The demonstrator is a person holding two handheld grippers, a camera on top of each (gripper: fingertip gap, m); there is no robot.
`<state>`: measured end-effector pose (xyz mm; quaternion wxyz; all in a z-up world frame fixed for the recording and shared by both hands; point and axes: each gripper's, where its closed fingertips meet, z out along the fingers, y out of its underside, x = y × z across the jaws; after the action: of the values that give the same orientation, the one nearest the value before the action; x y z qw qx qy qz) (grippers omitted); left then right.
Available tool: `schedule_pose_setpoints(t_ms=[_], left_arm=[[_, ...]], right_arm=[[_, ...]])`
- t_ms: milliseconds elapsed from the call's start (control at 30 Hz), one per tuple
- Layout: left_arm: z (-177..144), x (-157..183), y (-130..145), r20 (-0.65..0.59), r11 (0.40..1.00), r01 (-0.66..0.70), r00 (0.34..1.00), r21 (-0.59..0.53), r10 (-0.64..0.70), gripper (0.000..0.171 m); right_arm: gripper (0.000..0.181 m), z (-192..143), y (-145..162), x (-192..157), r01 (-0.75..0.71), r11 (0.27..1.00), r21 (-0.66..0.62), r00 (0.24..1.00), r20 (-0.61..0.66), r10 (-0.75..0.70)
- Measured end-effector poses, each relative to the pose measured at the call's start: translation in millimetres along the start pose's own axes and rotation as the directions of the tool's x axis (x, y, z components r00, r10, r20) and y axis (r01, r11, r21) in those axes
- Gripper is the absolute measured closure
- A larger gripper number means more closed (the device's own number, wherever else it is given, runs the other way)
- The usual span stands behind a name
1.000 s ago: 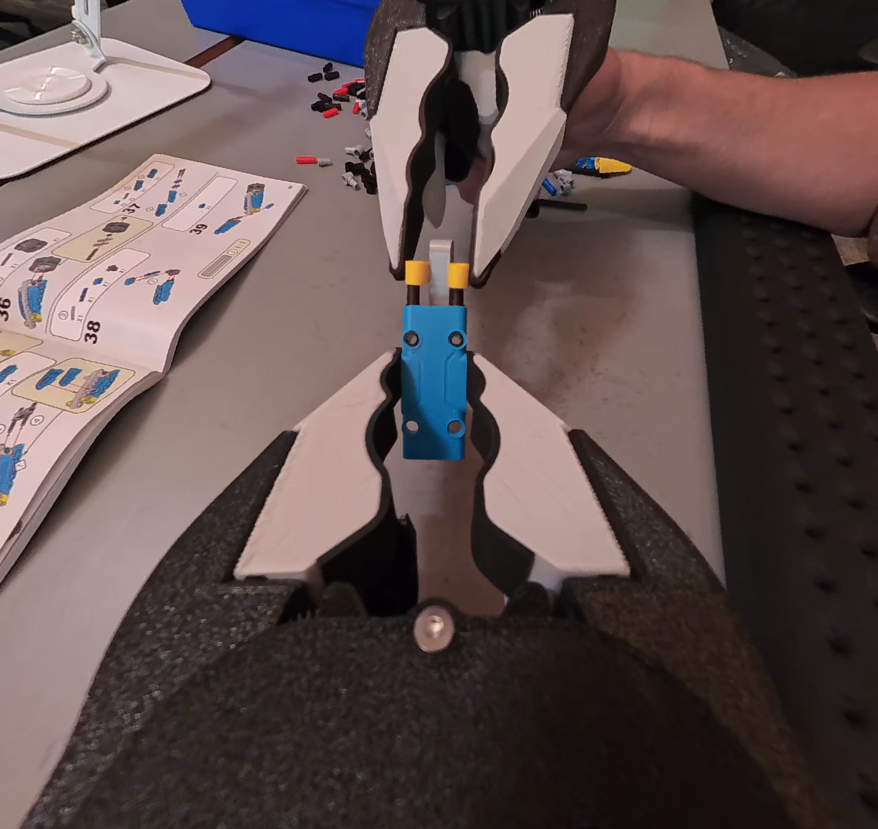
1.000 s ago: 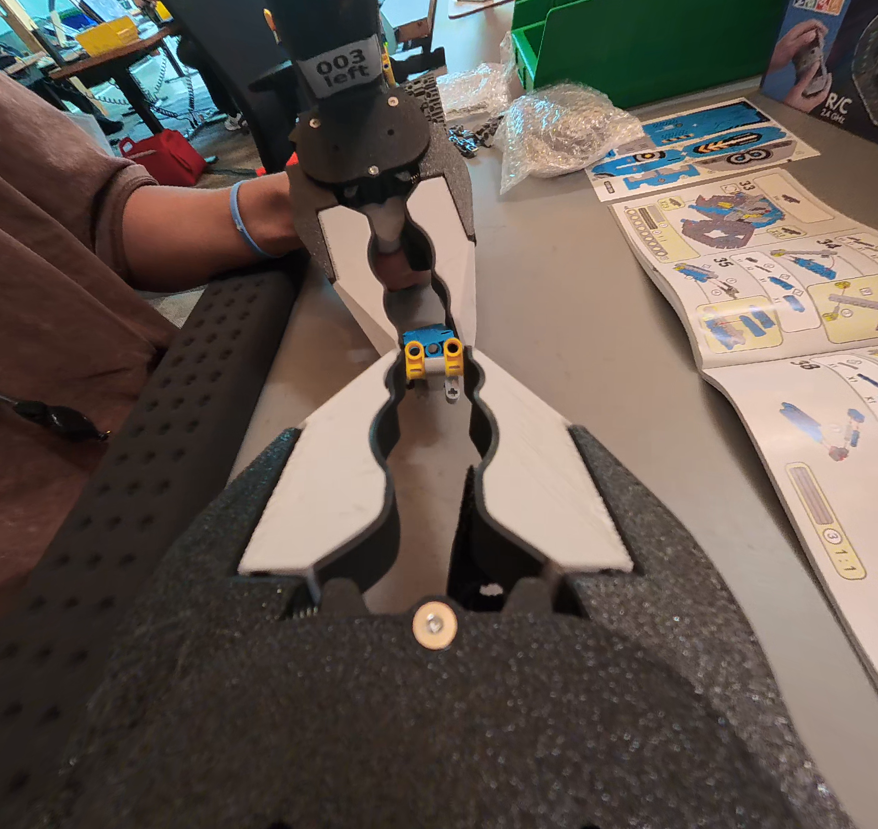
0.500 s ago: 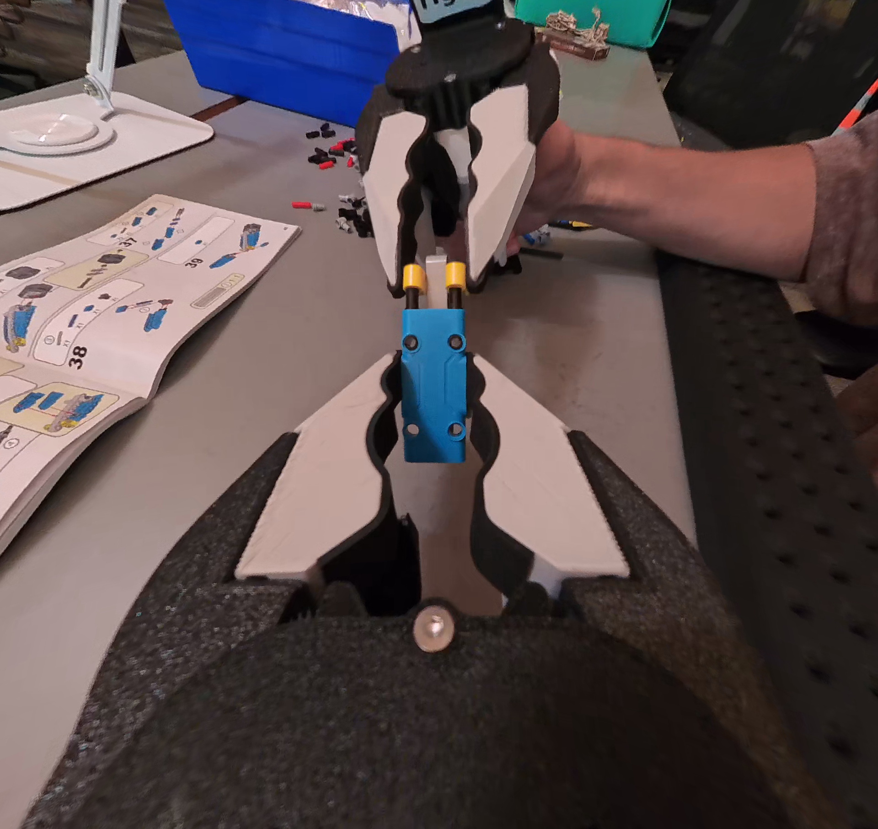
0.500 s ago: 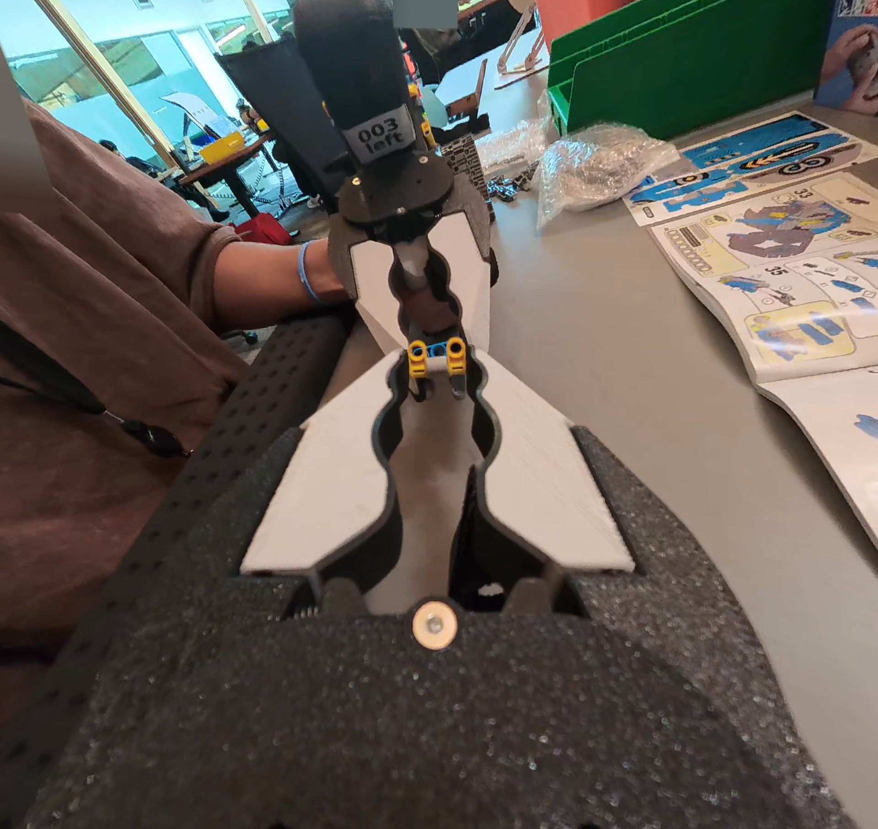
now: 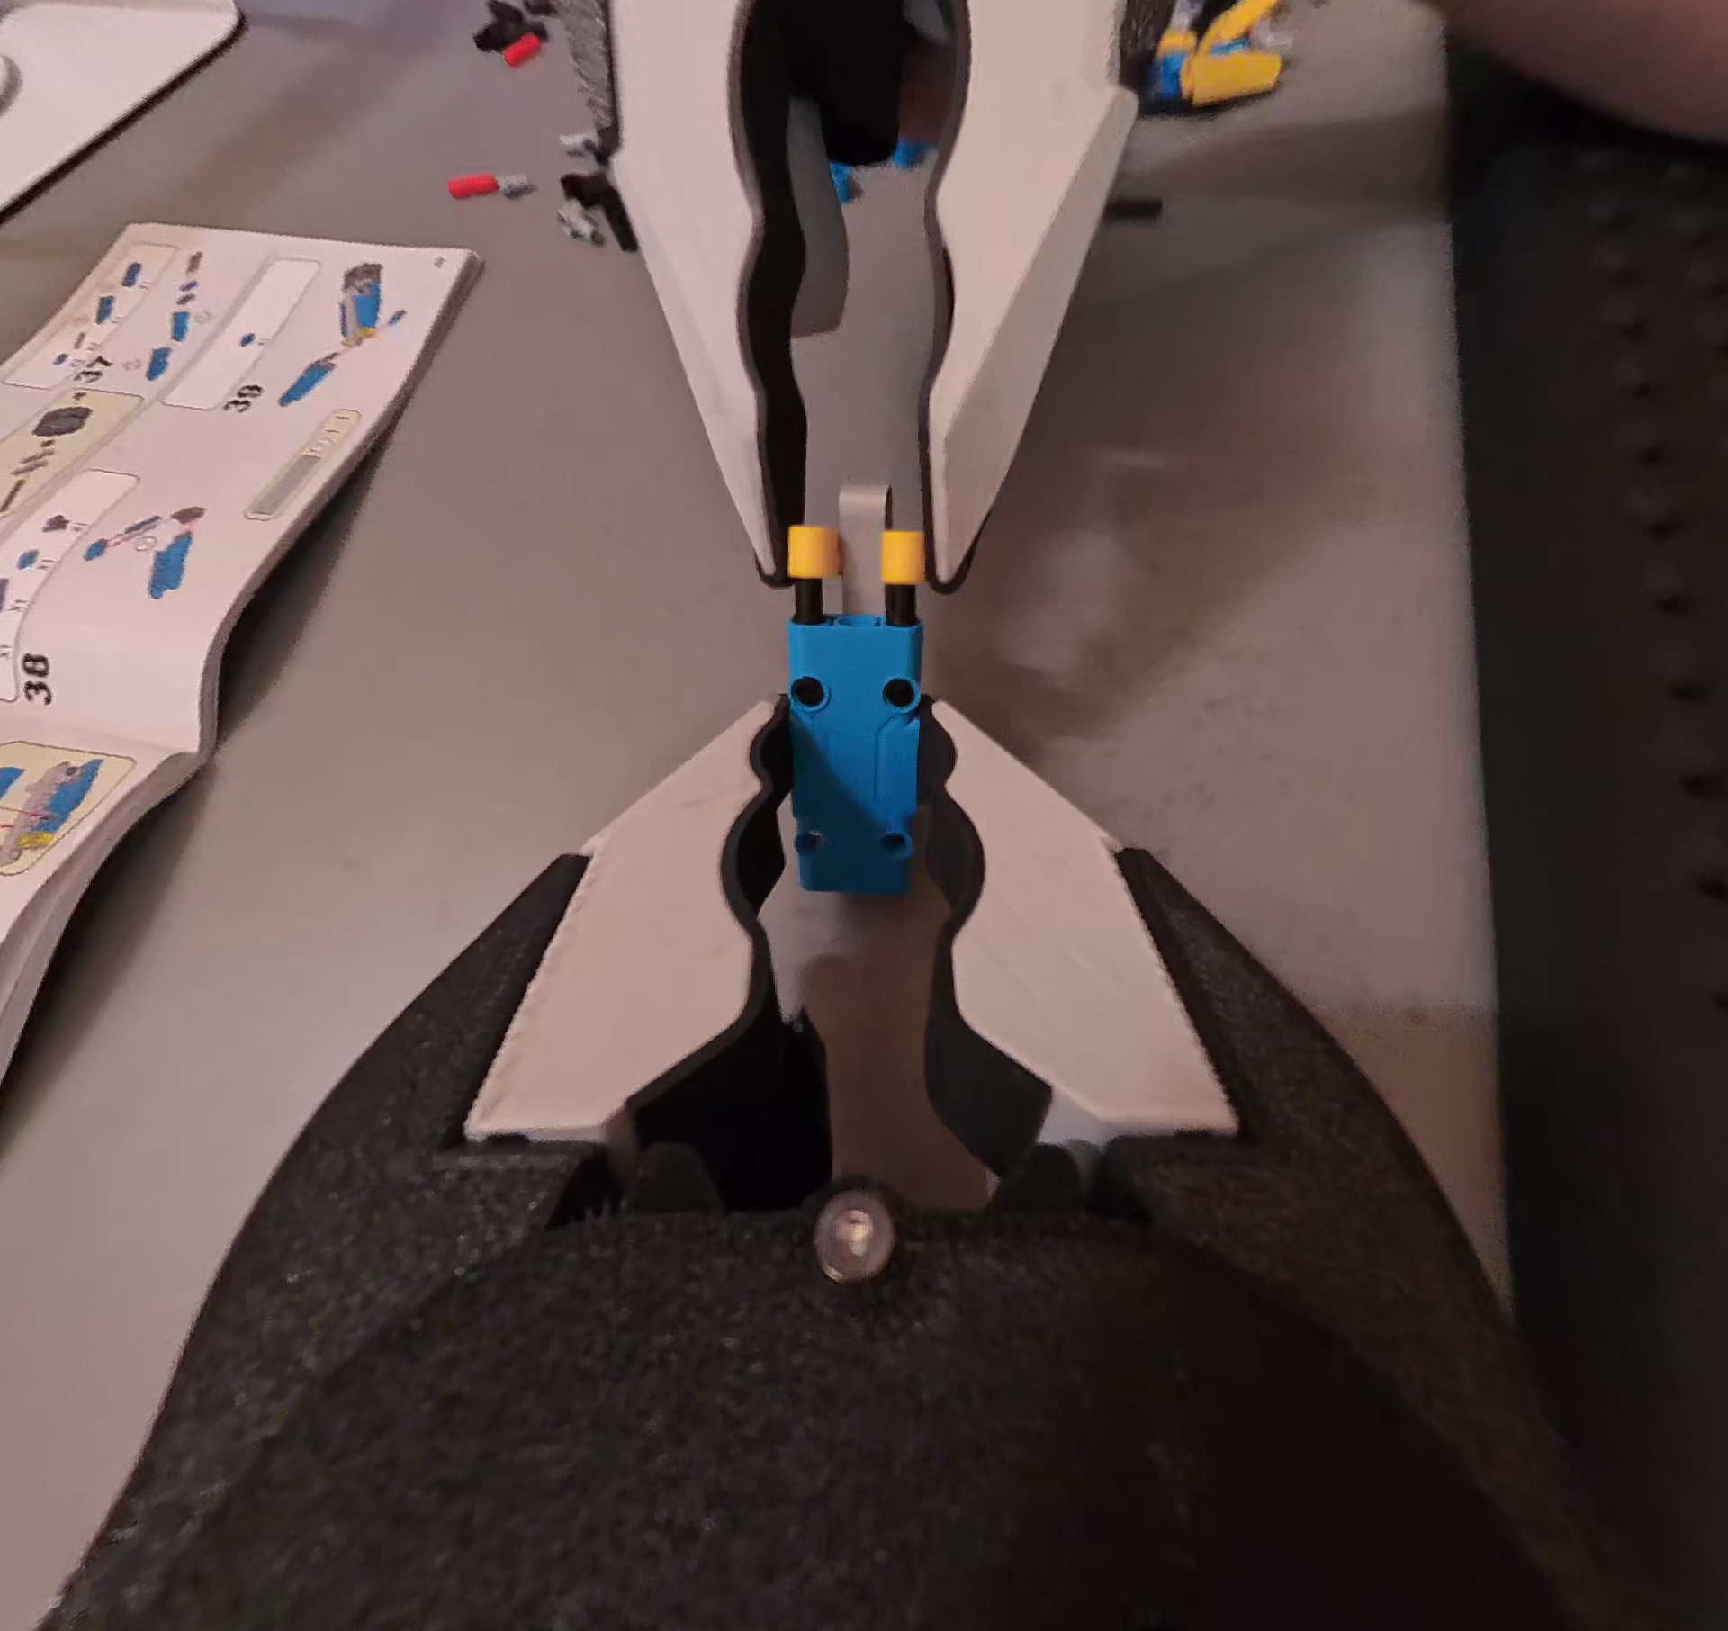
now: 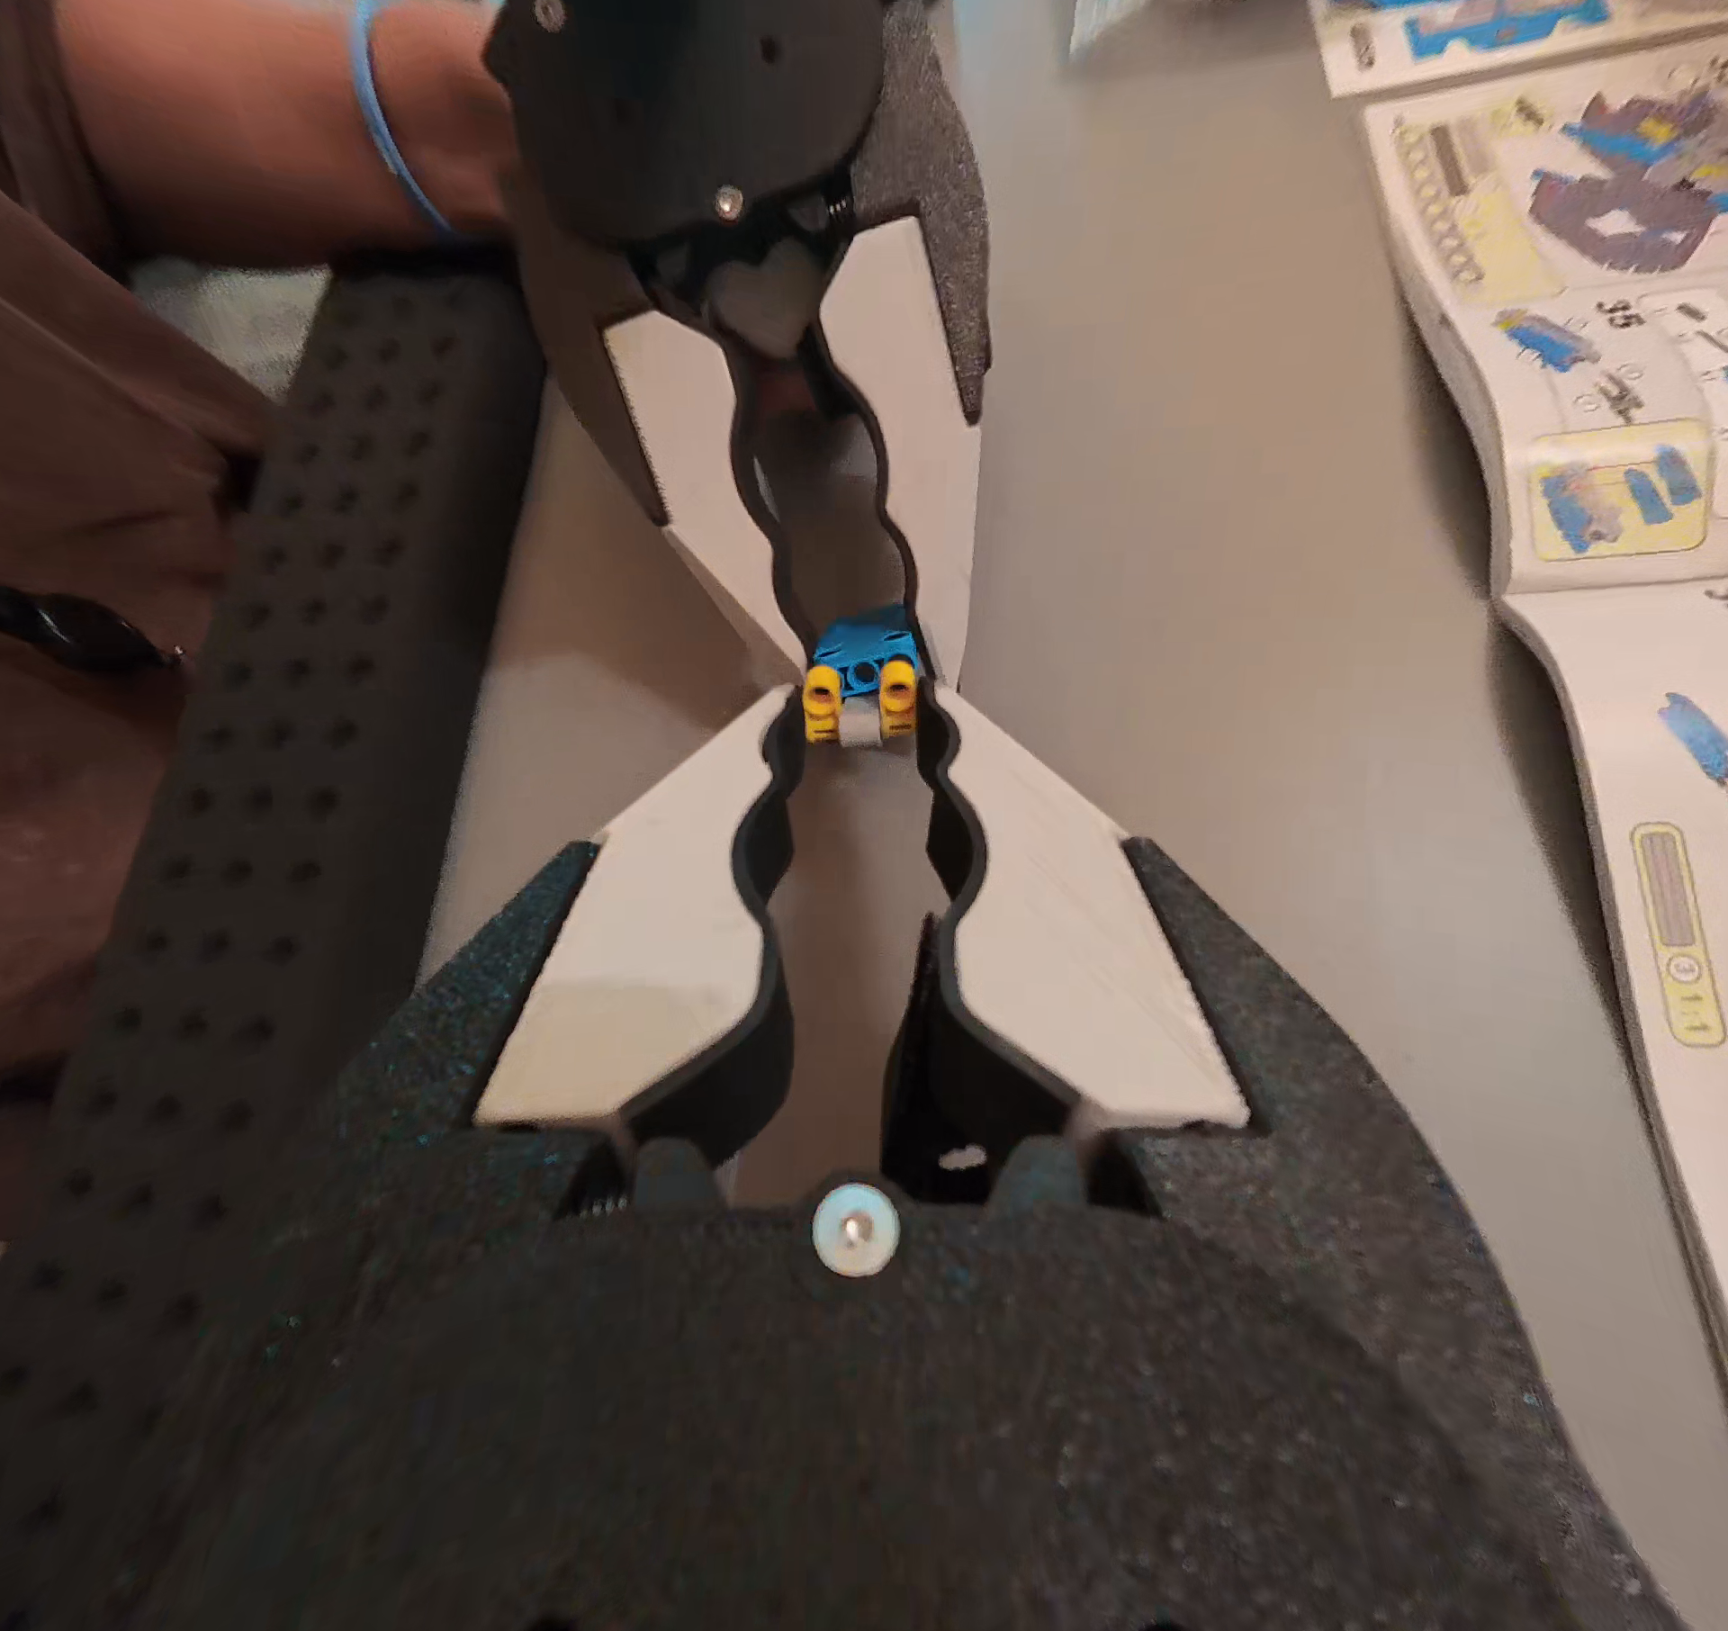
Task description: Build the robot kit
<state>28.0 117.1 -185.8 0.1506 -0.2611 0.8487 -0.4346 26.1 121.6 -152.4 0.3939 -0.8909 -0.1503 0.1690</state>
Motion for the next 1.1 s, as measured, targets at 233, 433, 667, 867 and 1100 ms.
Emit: schedule_pose_setpoints(t_ms=[233, 433, 667, 867, 1100], left_arm=[[3.9, 4.5, 3.2, -0.015, 0.999, -0.021, 1.000, -0.027, 0.021, 0.148], [5.5, 3.7, 3.0, -0.021, 1.000, -0.004, 1.000, -0.029, 0.003, 0.147], [-0.5, 3.5, -5.4, -0.035, 0.999, 0.019, 0.999, 0.033, -0.018, 0.146], [1.7, 4.0, -4.7, -0.022, 1.000, -0.005, 1.000, 0.021, 0.005, 0.148], [2.8, 1.7, -3.2, -0.016, 1.000, 0.010, 1.000, 0.009, -0.010, 0.148]], right_arm=[[0.158, 5.5, -1.5, -5.5, 0.008, 0.997, -0.077, 0.997, 0.074, -0.002], [0.158, 3.2, 2.9, -3.8, 0.032, 0.960, -0.277, 0.998, 0.053, -0.017], [0.158, 6.5, 0.4, -1.4, 0.029, 0.966, -0.258, 0.996, 0.089, -0.006], [0.158, 7.0, 3.1, -1.7, 0.006, 0.973, -0.229, 0.986, 0.162, 0.032], [0.158, 9.2, 5.1, 0.7, -0.022, 0.982, -0.188, 0.960, 0.271, 0.074]])
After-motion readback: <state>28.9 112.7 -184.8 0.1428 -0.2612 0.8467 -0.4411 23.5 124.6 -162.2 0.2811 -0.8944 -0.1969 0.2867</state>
